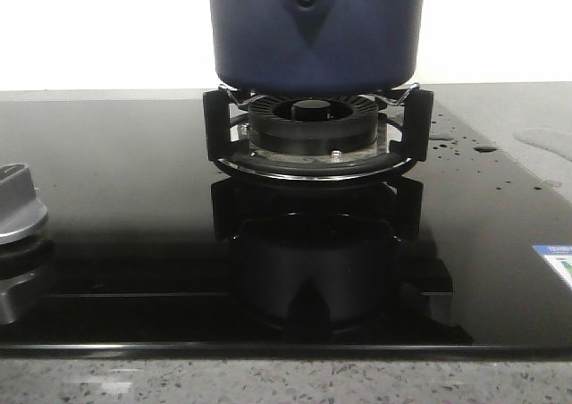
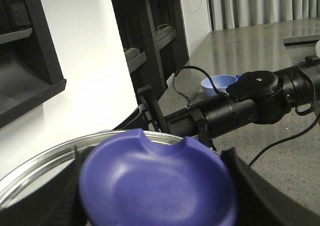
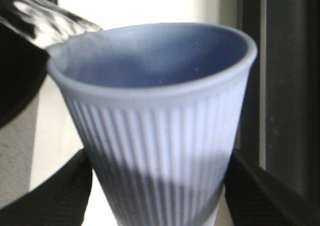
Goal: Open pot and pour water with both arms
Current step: 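Tilt the cup with the right gripper to pour water into the pot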
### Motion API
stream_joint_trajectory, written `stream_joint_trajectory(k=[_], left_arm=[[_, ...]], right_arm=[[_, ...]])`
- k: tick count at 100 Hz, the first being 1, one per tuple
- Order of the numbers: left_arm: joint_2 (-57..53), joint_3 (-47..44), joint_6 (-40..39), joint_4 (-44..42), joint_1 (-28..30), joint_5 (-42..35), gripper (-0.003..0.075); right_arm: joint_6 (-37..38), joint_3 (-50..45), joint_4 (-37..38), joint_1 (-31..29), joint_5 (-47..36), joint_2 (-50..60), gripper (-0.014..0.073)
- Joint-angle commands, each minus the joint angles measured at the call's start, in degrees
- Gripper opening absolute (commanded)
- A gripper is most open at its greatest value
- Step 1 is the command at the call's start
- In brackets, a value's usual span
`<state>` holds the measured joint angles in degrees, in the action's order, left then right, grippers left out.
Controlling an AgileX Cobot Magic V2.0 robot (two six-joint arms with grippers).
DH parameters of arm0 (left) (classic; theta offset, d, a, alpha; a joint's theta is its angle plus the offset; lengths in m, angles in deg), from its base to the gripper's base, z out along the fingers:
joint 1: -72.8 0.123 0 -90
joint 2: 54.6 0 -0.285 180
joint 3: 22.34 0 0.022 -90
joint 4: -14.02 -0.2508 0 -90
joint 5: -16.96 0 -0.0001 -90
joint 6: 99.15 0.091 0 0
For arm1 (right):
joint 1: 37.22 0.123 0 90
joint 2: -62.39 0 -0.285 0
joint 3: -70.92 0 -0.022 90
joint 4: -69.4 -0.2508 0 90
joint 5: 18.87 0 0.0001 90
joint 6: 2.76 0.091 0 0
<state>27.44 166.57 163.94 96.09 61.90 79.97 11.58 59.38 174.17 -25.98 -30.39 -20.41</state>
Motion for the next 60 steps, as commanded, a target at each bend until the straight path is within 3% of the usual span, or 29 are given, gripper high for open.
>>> stream_joint_trajectory(k=[1, 26, 60], left_arm=[[-1.9, 2.0, -0.6, 5.5, 0.0, -1.3, 0.025], [-1.9, 2.0, -0.6, 5.5, 0.0, -1.3, 0.025], [-1.9, 2.0, -0.6, 5.5, 0.0, -1.3, 0.025]], right_arm=[[0.1, 3.4, 3.0, 0.2, 3.2, 1.0, 0.026], [0.0, 6.5, 3.0, 0.3, 2.0, 0.9, 0.026], [-10.1, 8.9, 3.0, 2.2, 1.6, 0.9, 0.026]])
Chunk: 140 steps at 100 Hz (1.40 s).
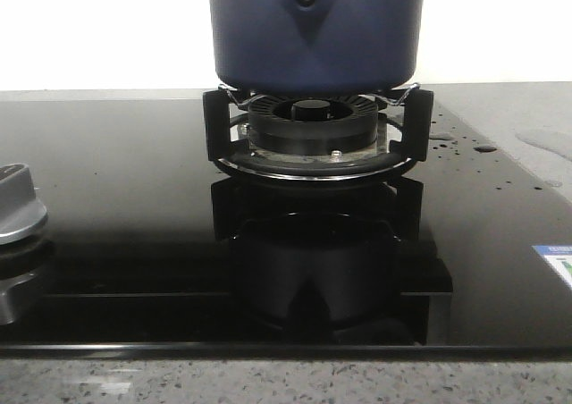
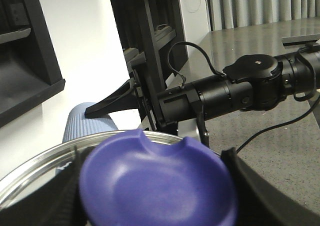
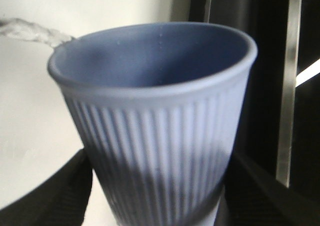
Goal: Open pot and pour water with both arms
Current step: 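Tilt the cup with the right gripper to pour water into the pot, then turn the cup upright and set it on the counter with the right gripper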
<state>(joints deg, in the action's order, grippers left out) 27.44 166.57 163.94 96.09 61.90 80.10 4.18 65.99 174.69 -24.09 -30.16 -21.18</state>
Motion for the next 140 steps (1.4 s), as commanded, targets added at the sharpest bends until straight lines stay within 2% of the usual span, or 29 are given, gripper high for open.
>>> stream_joint_trajectory(k=[1, 34, 55, 66, 79, 92, 110, 123, 140], left_arm=[[-1.9, 2.0, -0.6, 5.5, 0.0, -1.4, 0.025], [-1.9, 2.0, -0.6, 5.5, 0.0, -1.4, 0.025], [-1.9, 2.0, -0.6, 5.5, 0.0, -1.4, 0.025], [-1.9, 2.0, -0.6, 5.5, 0.0, -1.4, 0.025], [-1.9, 2.0, -0.6, 5.5, 0.0, -1.3, 0.025], [-1.9, 2.0, -0.6, 5.4, 0.0, -1.2, 0.025], [-1.6, 2.0, -0.6, 4.8, -0.1, -1.2, 0.025], [-1.1, 2.0, -0.6, 4.8, -0.1, -1.2, 0.025], [-0.3, 2.0, -0.6, 4.7, -0.1, -1.0, 0.025]], right_arm=[[-2.8, 2.3, 2.4, 0.3, 1.4, 1.7, 0.026], [-1.8, 2.3, 2.3, 0.7, 1.5, 1.7, 0.026], [25.3, 1.2, 0.3, 0.7, 3.6, 1.7, 0.026], [41.2, -0.6, 0.3, 0.7, 10.1, 2.1, 0.026], [54.9, -4.4, 0.1, 0.2, 17.8, 4.2, 0.026], [62.5, -11.2, -0.1, -3.2, 18.4, 8.2, 0.0259], [75.6, -23.4, -0.1, -11.6, 18.3, 12.8, 0.0259], [78.4, -31.5, -0.1, -15.5, 17.9, 13.7, 0.0259], [82.1, -37.1, -0.1, -15.8, 17.9, 13.7, 0.0259]])
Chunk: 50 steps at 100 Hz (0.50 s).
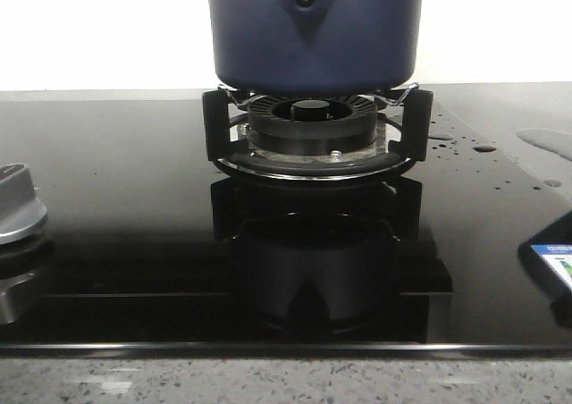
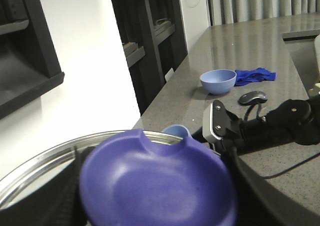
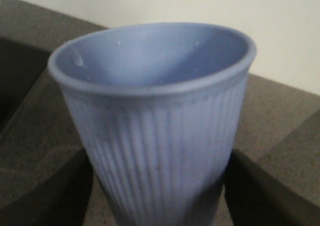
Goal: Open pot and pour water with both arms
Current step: 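Turn the cup upright and set it on the counter with the right gripper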
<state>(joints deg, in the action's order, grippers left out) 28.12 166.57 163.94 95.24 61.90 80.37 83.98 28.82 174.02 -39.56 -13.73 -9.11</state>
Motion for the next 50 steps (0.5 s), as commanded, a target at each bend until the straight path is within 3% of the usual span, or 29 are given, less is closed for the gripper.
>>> stream_joint_trajectory(k=[1, 21, 50], left_arm=[[-1.0, 2.0, -0.6, 5.5, -0.1, -1.2, 0.025], [-0.9, 1.8, -0.6, 5.5, -0.1, -0.8, 0.025], [-0.9, 1.8, -0.6, 5.5, -0.1, -0.3, 0.025]], right_arm=[[2.5, -0.2, 0.6, -0.4, 1.5, 1.6, 0.0259], [11.4, -0.5, 0.6, -0.4, 0.9, 1.6, 0.0259], [13.1, -0.5, 0.6, -0.4, -3.8, -0.1, 0.026]])
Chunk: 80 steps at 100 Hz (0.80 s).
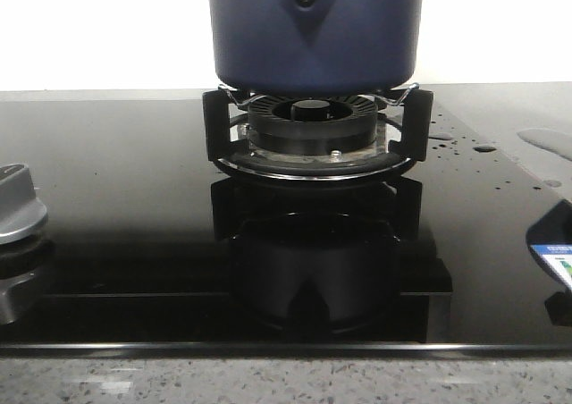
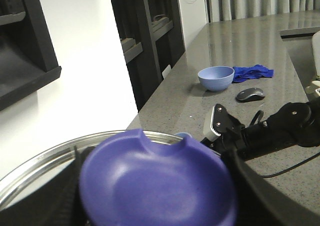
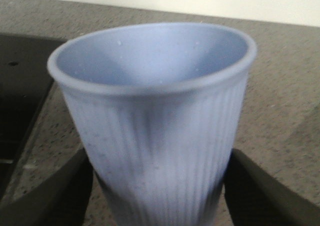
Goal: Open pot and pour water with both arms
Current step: 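Turn the cup upright and set it on the counter with the right gripper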
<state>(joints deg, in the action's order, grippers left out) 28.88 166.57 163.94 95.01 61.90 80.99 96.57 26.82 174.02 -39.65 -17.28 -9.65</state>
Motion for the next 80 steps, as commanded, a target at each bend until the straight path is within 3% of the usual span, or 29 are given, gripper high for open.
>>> stream_joint_trajectory(k=[1, 57, 80], left_arm=[[-1.6, 1.8, -0.6, 5.8, -0.1, -0.8, 0.025], [-1.6, 1.6, -0.7, 6.1, -0.1, 0.1, 0.025], [-1.6, 1.6, -0.7, 6.1, -0.1, 0.2, 0.025]], right_arm=[[0.5, 1.5, 0.6, -0.3, -0.5, 0.3, 0.026], [0.8, 1.3, 0.4, -0.3, -5.2, -1.8, 0.0275], [0.8, 1.3, 0.4, -0.3, -5.3, -1.8, 0.057]])
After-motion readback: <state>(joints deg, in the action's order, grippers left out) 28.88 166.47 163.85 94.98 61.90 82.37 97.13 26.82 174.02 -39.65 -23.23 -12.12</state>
